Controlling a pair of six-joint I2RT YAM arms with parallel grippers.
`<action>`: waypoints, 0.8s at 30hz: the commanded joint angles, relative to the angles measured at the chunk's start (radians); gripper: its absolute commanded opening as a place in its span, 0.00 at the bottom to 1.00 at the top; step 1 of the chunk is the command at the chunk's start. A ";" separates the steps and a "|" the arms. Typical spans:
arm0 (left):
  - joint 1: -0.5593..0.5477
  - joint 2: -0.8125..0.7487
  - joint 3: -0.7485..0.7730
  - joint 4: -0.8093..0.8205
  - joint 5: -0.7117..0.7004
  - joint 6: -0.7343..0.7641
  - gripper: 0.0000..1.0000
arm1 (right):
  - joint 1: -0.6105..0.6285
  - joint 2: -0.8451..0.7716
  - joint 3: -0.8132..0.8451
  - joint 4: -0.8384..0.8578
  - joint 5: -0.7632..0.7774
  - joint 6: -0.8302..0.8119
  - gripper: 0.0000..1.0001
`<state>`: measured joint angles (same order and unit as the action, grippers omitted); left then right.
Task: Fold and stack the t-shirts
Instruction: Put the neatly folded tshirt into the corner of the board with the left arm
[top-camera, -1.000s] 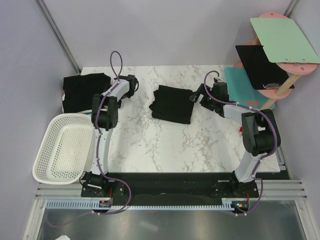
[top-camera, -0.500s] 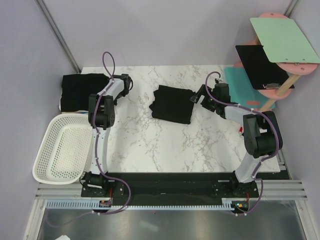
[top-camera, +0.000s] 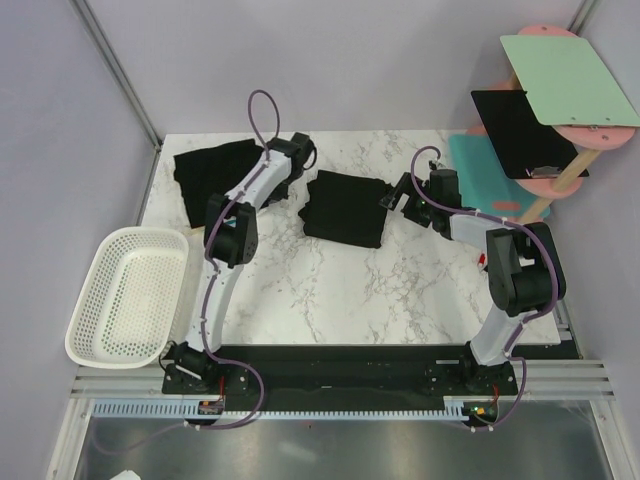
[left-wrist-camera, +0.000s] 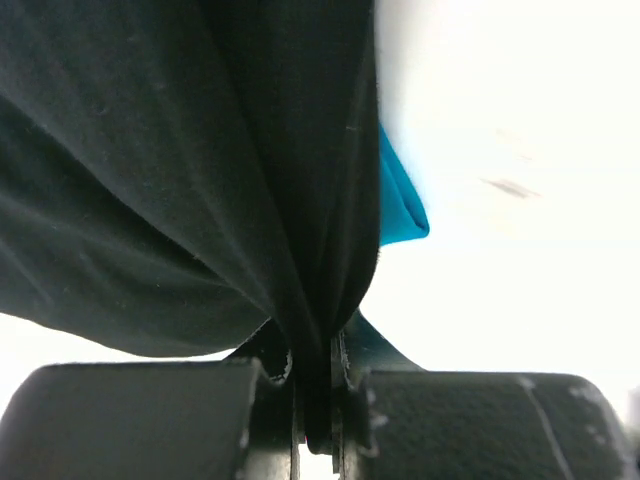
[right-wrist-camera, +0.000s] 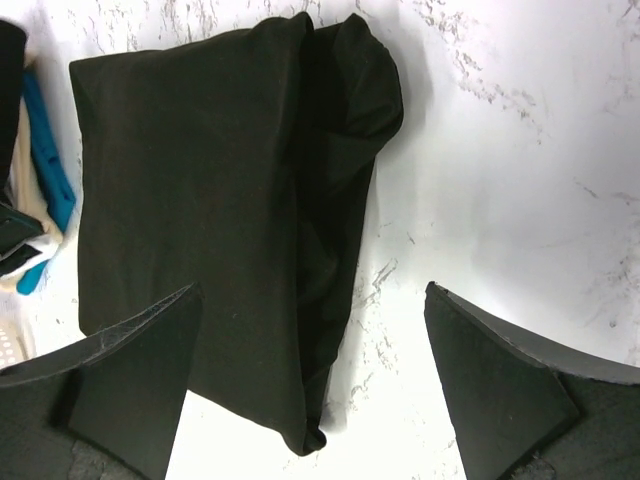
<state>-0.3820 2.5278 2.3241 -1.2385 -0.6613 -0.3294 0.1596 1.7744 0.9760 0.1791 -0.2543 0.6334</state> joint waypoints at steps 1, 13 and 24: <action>-0.046 0.031 0.069 0.010 0.117 -0.069 0.02 | -0.003 -0.052 -0.014 0.023 -0.014 -0.015 0.98; -0.057 -0.067 0.049 0.002 0.106 -0.086 0.77 | -0.005 -0.069 -0.016 0.020 -0.039 -0.021 0.98; -0.092 -0.355 -0.146 0.129 0.225 -0.120 1.00 | 0.032 -0.095 0.035 0.020 -0.123 -0.047 0.00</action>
<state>-0.4694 2.3226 2.2414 -1.1946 -0.5121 -0.3985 0.1684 1.7061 0.9668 0.1734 -0.3401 0.6018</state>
